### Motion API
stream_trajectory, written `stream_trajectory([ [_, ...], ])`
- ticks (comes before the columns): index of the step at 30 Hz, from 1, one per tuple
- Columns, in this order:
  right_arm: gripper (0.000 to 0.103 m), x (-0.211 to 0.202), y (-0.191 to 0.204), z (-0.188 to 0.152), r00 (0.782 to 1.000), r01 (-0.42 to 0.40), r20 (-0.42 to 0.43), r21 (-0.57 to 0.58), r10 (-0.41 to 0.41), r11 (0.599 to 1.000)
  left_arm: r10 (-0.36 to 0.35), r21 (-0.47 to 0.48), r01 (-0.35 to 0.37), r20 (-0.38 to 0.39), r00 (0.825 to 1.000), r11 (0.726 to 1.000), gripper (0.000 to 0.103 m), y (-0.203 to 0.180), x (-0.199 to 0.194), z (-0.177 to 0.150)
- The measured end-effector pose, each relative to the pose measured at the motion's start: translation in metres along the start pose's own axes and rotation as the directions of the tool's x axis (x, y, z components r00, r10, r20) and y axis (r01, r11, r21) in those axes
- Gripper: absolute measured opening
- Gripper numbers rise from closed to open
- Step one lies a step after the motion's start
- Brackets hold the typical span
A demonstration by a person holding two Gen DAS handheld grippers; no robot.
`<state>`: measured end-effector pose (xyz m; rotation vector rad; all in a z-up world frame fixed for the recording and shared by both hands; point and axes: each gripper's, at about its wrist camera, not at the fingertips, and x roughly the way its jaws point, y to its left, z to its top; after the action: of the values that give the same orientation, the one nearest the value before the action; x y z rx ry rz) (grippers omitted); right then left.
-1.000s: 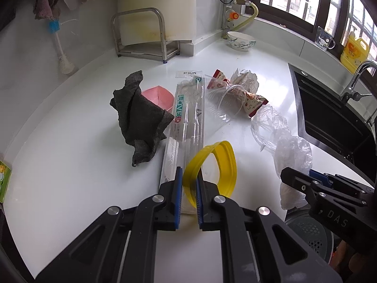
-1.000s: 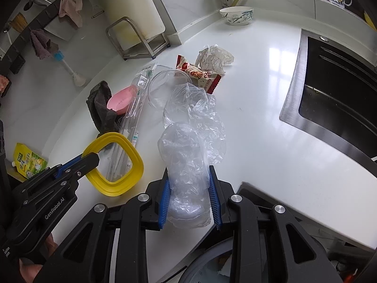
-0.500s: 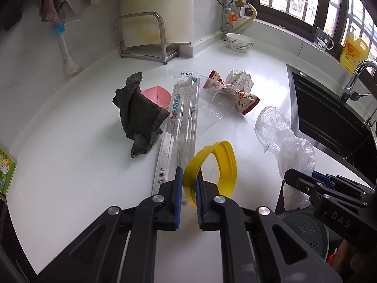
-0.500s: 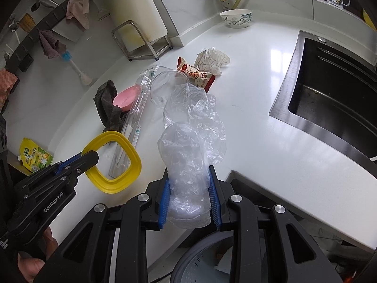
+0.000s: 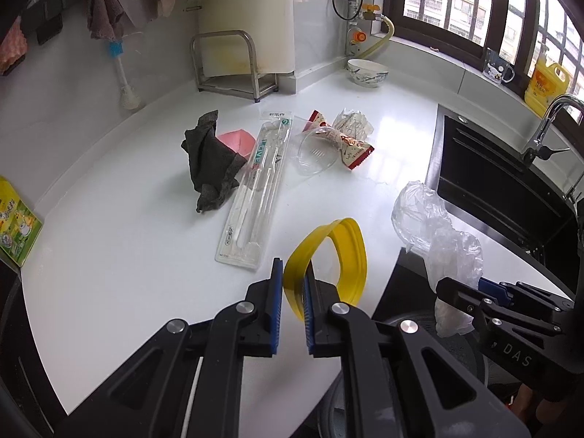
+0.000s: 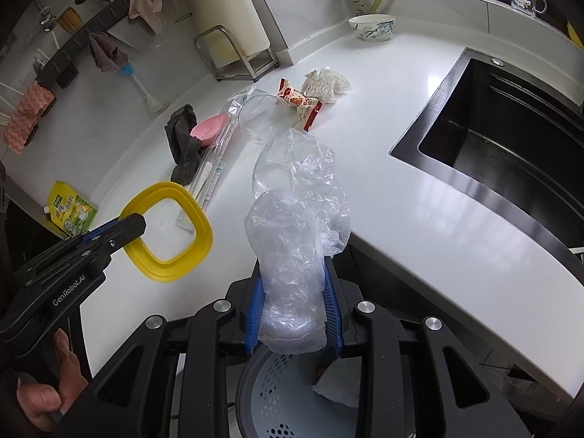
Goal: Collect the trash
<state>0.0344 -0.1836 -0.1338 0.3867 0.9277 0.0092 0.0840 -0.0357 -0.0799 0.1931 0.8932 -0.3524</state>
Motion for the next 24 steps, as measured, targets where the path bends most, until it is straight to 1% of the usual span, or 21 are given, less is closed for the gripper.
stream_trajectory([
  [7,0.029,-0.027,-0.021,-0.027,1.0,-0.014,-0.022,-0.029,0.013,0.999,0.003,-0.02,-0.003,-0.006,1.0,1.0,0.011,-0.029,-0.022,-0.027],
  [13,0.029,-0.044,-0.042,-0.051,0.999,-0.018,-0.048,-0.039,0.017,0.999,-0.004,-0.025,0.004,-0.016,1.0,1.0,0.011,-0.056,-0.032,-0.048],
  [24,0.029,-0.057,-0.071,-0.088,0.995,-0.025,-0.093,-0.047,0.02,0.999,-0.001,-0.044,-0.001,-0.039,0.999,0.999,0.011,-0.089,-0.04,-0.083],
])
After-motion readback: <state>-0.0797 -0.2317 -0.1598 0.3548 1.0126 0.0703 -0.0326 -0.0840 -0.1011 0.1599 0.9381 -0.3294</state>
